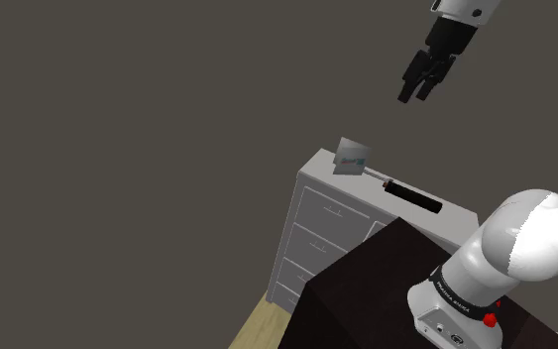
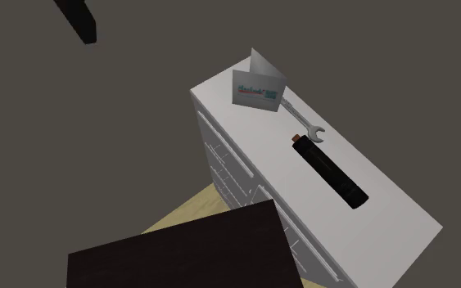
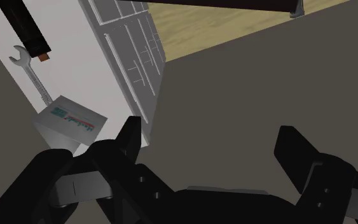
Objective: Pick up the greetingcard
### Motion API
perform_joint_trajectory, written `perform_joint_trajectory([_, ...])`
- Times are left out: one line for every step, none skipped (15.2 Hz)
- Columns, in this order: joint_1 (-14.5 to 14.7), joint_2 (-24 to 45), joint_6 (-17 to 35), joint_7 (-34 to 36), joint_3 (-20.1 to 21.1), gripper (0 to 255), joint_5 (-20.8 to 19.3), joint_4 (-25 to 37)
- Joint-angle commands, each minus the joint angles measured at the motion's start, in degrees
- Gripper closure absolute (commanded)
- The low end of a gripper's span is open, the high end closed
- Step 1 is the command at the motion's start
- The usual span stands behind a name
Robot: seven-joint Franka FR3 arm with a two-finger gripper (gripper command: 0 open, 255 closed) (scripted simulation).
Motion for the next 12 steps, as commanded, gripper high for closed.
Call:
perform_joint_trajectory([0.0,0.0,0.0,0.0,0.0,0,0.0,0.0])
perform_joint_trajectory([-0.1,0.8,1.3,-1.4,-1.0,0,-0.6,-0.6])
perform_joint_trajectory([-0.2,1.7,2.5,-2.9,-2.1,0,-1.2,-1.2])
perform_joint_trajectory([-0.4,2.7,3.8,-4.3,-3.1,0,-1.7,-1.6])
perform_joint_trajectory([-0.5,3.7,5.1,-5.7,-4.2,0,-2.3,-2.0])
perform_joint_trajectory([-0.6,4.9,6.4,-7.1,-5.2,0,-2.8,-2.3])
perform_joint_trajectory([-0.7,6.1,7.7,-8.6,-6.3,0,-3.2,-2.5])
perform_joint_trajectory([-0.8,7.4,9.0,-10.0,-7.3,0,-3.7,-2.7])
perform_joint_trajectory([-0.8,8.8,10.3,-11.4,-8.4,0,-4.0,-2.7])
perform_joint_trajectory([-0.9,10.2,11.6,-12.8,-9.4,0,-4.4,-2.7])
perform_joint_trajectory([-0.9,11.7,12.9,-14.2,-10.4,0,-4.7,-2.6])
perform_joint_trajectory([-0.9,13.3,14.2,-15.7,-11.4,0,-4.9,-2.4])
